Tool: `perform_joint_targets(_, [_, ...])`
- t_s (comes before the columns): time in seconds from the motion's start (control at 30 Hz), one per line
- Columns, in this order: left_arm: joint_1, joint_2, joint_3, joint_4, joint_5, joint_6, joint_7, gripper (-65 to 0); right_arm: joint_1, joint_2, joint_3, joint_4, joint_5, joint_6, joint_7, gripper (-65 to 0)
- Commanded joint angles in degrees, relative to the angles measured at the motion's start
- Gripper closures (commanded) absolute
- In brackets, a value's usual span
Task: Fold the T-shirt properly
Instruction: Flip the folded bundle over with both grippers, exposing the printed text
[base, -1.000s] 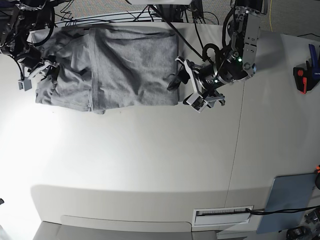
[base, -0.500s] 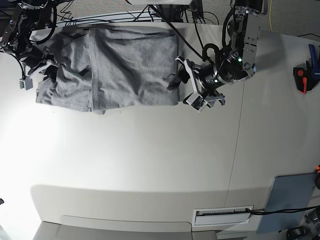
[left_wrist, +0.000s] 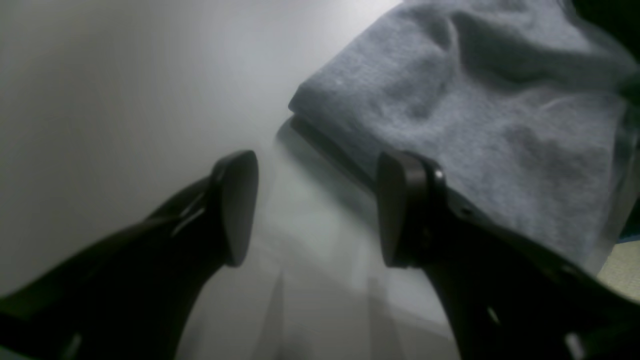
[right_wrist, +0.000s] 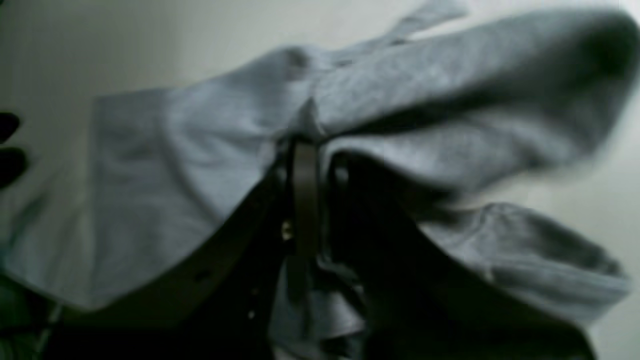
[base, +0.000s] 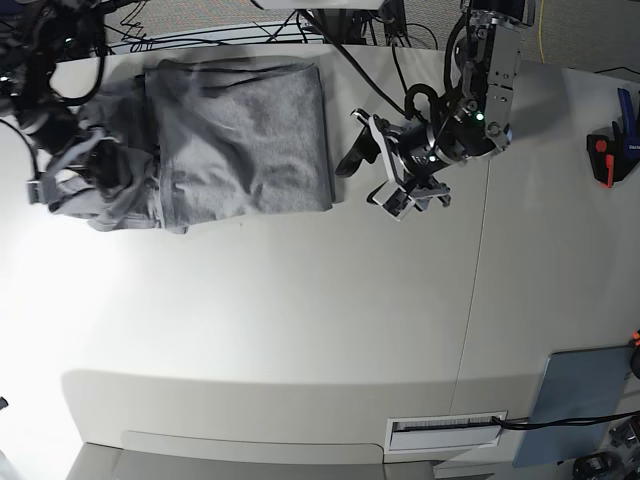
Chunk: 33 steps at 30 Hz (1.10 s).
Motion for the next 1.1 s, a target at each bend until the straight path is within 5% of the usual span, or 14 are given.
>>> perform_joint_targets(0.0, [-0.48,-0.2,-1.07,1.05,-0.61,-0.2,-1.07,-37.7,-0.42,-0.31,-1.53,2.49,0.79,0.15,1.68,0.0])
perform_joint_targets(0.2, [1.31,-0.24,-8.55,1.05,-1.25,-0.26,-1.11,-37.7,-2.34,-7.15,-14.67,11.78,-7.91,-2.78,5.29,0.0])
perform_joint_targets(0.4, [5.14,-2.64,-14.91,1.05,-5.66,-7.32,-1.07,-35.5,-2.49,-11.98,-28.39,12.44,-16.79,-4.55,7.52,0.0])
perform_joint_targets(1.07, [14.58,-4.11,-14.99,1.03,-13.94,-10.11,1.18,-34.3,-2.47,-13.88,-51.49,12.33,-29.44,-9.86,17.64,0.0])
